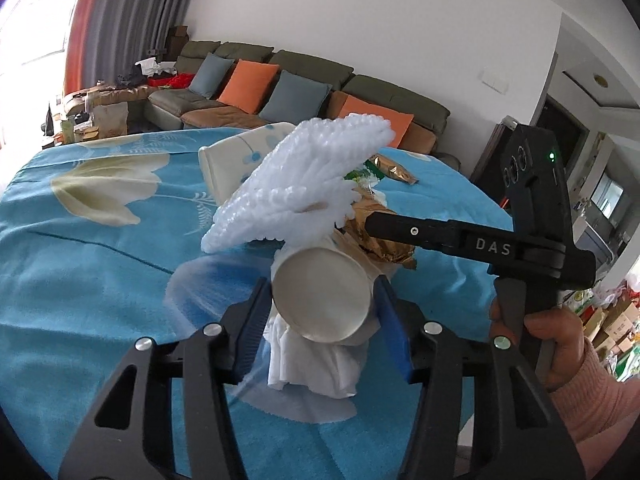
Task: Collect trash
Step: 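Grasp the white paper cup with the left gripper while the right gripper grasps the gold wrapper, then carry cup and wrapper to the teal bin and open both grippers, then return to the table and grasp the white tissue with the left gripper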
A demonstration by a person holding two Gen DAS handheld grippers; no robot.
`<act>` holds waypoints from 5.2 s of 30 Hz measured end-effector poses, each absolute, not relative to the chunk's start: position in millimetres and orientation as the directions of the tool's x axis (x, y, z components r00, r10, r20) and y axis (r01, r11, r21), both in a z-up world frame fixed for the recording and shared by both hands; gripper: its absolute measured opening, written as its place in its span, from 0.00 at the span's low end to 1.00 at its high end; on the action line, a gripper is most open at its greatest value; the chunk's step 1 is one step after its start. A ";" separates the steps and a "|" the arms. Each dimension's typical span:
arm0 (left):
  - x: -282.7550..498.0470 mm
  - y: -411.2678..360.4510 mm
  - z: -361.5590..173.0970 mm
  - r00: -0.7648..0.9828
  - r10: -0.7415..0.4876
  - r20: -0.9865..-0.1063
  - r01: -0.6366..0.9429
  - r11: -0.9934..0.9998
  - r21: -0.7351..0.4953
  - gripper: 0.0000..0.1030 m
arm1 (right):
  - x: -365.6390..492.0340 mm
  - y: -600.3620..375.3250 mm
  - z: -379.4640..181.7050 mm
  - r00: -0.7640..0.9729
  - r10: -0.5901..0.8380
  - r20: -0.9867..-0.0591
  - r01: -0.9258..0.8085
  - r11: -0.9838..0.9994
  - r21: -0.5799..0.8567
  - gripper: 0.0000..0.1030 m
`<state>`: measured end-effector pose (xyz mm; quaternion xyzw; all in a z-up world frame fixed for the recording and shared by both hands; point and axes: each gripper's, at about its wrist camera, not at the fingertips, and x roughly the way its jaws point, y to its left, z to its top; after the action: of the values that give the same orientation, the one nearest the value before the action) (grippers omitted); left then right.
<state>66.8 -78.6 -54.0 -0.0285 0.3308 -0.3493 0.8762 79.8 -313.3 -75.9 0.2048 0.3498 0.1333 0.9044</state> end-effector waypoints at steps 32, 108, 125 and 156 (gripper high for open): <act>-19.8 99.6 -21.7 0.667 -0.627 -0.402 0.482 0.775 -0.410 0.50 | 61.5 -226.9 0.8 0.716 0.544 -0.438 -0.402 0.834 0.378 0.33; 4.2 306.0 -34.6 0.849 0.004 -0.528 -0.160 0.955 -0.250 0.70 | 134.6 89.5 -14.1 0.321 0.703 -0.634 -0.775 0.580 0.251 0.51; 13.6 125.9 -32.9 0.757 -0.409 -0.510 0.312 0.912 -0.267 0.76 | 96.5 -107.5 20.6 0.610 0.601 -0.517 -0.580 0.783 0.227 0.53; 55.4 6.8 -72.4 0.541 -0.497 -0.678 0.479 0.845 -0.237 0.44 | 92.1 -180.2 -45.8 0.609 0.514 -0.604 -0.433 0.853 0.290 0.20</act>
<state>55.4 6.8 -72.4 -0.0114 0.3900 -0.2780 0.8778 92.1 -180.2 -45.8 0.0575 0.3541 0.2646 0.8951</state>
